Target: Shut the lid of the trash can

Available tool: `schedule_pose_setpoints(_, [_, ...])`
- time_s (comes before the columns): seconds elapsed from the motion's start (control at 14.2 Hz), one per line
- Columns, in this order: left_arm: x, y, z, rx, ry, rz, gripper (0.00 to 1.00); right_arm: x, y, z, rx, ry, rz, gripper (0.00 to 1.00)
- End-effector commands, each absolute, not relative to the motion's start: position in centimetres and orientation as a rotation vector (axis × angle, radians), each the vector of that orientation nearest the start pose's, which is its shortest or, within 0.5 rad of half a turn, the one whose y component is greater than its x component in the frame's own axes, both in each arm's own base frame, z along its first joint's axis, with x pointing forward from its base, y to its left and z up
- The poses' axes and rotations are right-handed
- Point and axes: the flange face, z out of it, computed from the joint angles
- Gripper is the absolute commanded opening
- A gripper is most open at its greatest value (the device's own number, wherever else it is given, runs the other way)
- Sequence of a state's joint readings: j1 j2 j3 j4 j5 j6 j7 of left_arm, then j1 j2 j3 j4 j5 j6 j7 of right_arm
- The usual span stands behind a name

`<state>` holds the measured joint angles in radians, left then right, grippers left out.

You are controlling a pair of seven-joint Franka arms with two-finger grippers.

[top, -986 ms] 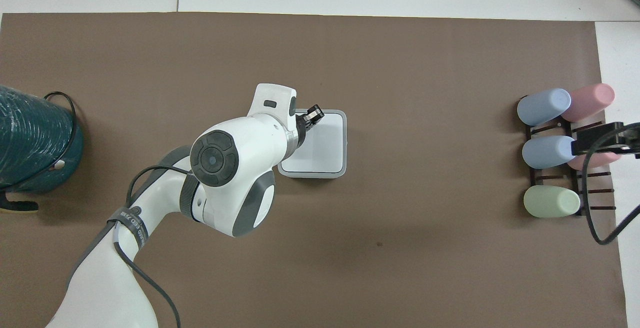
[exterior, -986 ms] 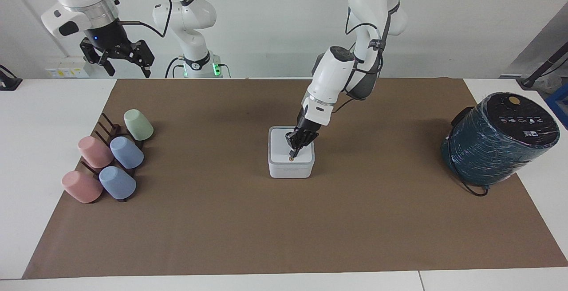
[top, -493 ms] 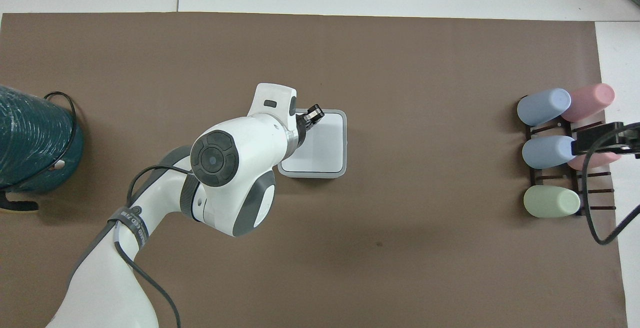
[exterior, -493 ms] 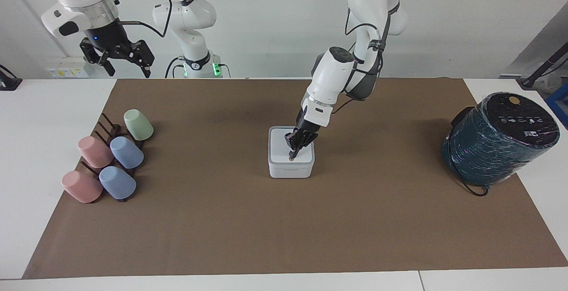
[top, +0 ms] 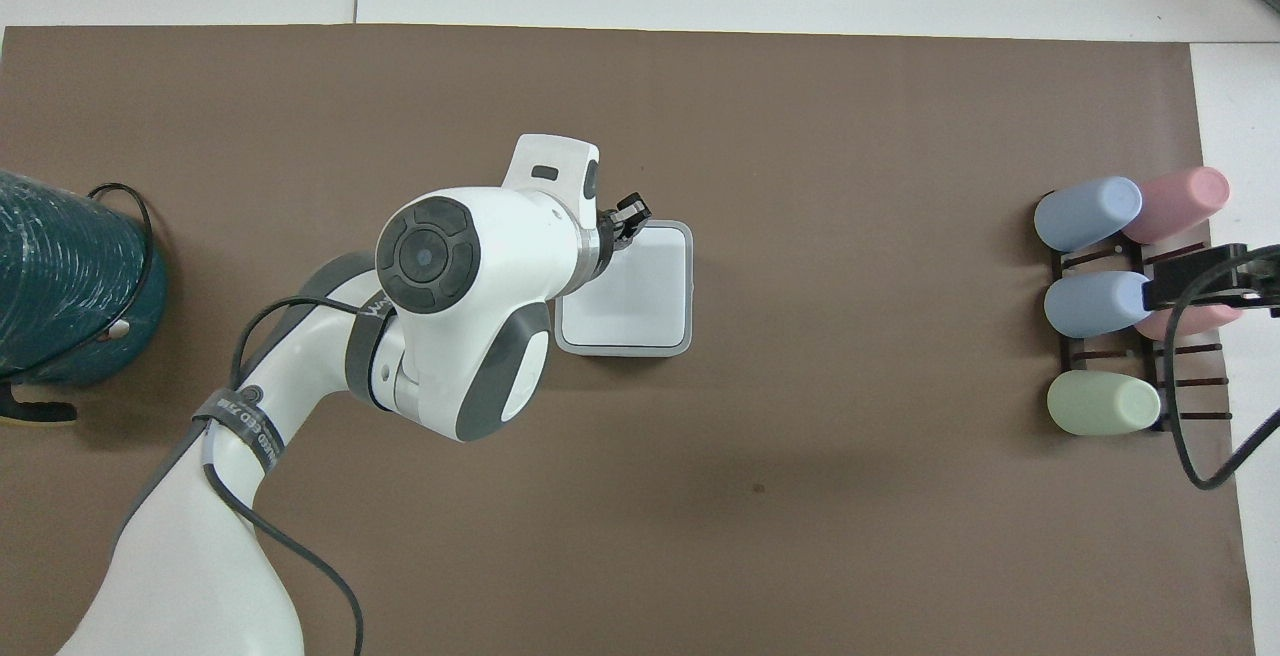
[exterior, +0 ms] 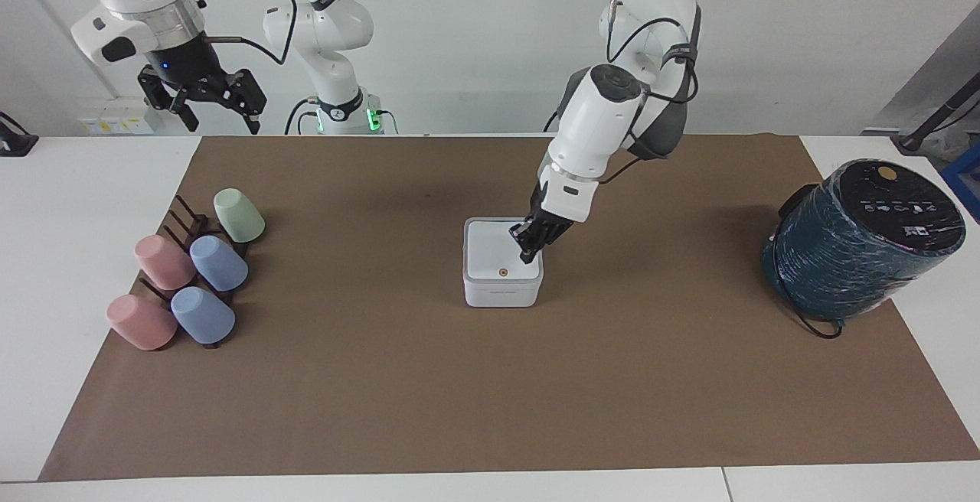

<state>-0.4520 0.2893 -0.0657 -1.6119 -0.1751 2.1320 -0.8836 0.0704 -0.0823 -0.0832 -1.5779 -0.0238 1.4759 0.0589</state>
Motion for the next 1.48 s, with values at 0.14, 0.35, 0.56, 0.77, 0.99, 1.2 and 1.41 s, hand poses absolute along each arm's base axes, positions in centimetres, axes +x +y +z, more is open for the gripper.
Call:
schedule_pose_setpoints(0.14, [59.7,-25.4,52.8,-3.269,-0.456,0.084,0.00,51.2,-1.3,65.9,-3.155,0.109,0.032,1.00])
schedule_pose_setpoints(0.35, [59.0,-18.7,56.9,-3.210,-0.180,0.041,0.00,51.2,-1.3,65.9,-3.155,0.109,0.032,1.00])
schedule_pose_setpoints(0.56, [58.3,-11.9,59.3,-3.180,0.007,0.074,0.00,51.2,-1.3,65.9,-3.155,0.109,0.034,1.00])
schedule_pose_setpoints(0.77, [57.3,-8.2,60.8,-3.127,0.138,0.094,0.00,51.2,-1.3,65.9,-3.155,0.109,0.032,1.00])
schedule_pose_setpoints(0.99, [56.2,-7.4,62.2,-3.125,0.131,0.075,0.00,51.2,-1.2,65.9,-3.155,0.107,0.032,1.00])
schedule_pose_setpoints(1.2, [54.9,-7.4,63.2,-3.125,0.138,0.056,0.00,51.2,-1.2,65.9,-3.155,0.107,0.032,1.00])
schedule_pose_setpoints(1.41, [54.5,-7.9,63.7,-3.125,0.150,0.039,0.26,51.2,-1.3,65.9,-3.155,0.109,0.034,1.00])
